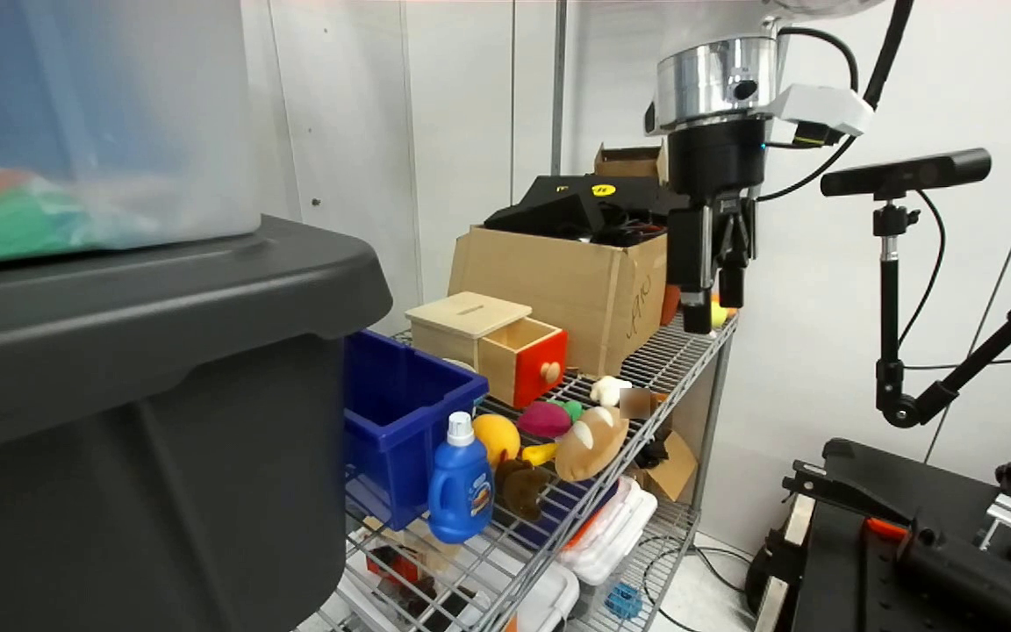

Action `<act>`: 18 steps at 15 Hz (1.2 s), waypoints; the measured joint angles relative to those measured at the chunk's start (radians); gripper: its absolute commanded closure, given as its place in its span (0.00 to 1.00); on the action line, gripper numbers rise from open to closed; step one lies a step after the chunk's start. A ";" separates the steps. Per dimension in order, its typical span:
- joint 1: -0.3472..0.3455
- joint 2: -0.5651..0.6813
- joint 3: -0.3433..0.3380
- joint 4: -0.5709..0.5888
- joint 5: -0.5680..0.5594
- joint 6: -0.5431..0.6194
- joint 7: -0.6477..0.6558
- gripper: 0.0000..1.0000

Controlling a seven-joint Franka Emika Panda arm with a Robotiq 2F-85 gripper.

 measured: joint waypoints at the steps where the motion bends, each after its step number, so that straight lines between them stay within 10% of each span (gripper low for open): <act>1: 0.000 0.002 0.000 0.000 0.000 0.001 0.000 0.00; 18: 0.000 0.138 -0.002 0.084 -0.083 0.069 0.000 0.00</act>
